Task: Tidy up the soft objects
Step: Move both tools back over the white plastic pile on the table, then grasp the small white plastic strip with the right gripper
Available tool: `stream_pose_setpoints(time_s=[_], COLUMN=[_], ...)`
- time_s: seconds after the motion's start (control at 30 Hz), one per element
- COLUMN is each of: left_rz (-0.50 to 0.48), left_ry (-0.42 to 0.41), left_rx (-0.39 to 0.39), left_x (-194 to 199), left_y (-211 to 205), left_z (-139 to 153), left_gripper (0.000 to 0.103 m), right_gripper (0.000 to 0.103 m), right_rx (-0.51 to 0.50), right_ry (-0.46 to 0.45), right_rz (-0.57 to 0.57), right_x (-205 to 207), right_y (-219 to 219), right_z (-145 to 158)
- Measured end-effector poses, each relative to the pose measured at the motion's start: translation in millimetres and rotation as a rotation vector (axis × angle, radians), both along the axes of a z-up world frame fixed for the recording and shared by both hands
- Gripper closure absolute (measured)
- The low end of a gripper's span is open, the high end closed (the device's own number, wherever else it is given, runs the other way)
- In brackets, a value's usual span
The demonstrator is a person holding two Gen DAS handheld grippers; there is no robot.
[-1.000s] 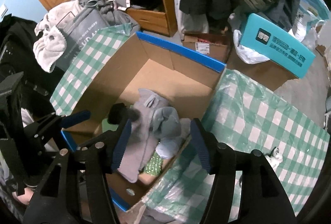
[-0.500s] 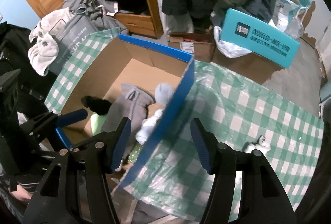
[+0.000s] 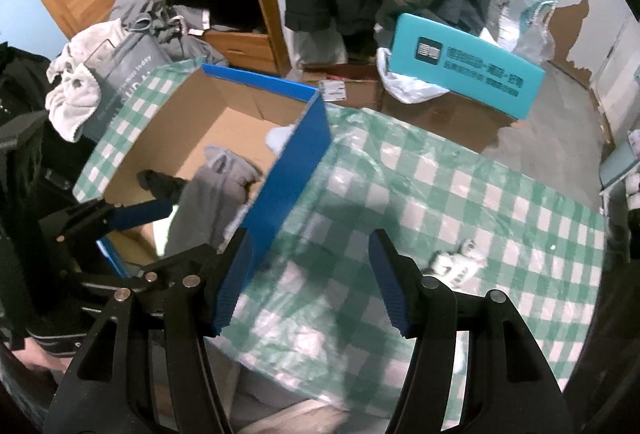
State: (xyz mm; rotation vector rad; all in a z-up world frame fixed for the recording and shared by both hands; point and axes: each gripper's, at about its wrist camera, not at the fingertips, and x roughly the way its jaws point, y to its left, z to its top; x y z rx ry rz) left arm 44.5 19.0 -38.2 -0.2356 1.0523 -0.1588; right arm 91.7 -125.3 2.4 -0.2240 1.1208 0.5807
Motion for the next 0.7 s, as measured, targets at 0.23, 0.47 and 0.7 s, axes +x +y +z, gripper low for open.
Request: stream_pose_setpoints(time_s=[0.23,0.47,0.7], left_rz=[-0.067,-0.109,-0.125], left_ry=[0.004,0.006,0.042], left_rx=[0.02,0.054,0.048], left_x=[5,11,20], left_y=[-33,-64,-83], left_z=[-2,-6,-23], left_gripper=[0.03,0.03,0.03], right_gripper=[0.038,0.037,0.037], right_rx=[0.007,0.007,-0.014], right_ry=[0.007,0.021,0.058], right_rz=[-0.031,-0.081,-0.141], right_x=[-3,1,10], right_y=[-32,-65,-102], right_z=[-8,-19,-46])
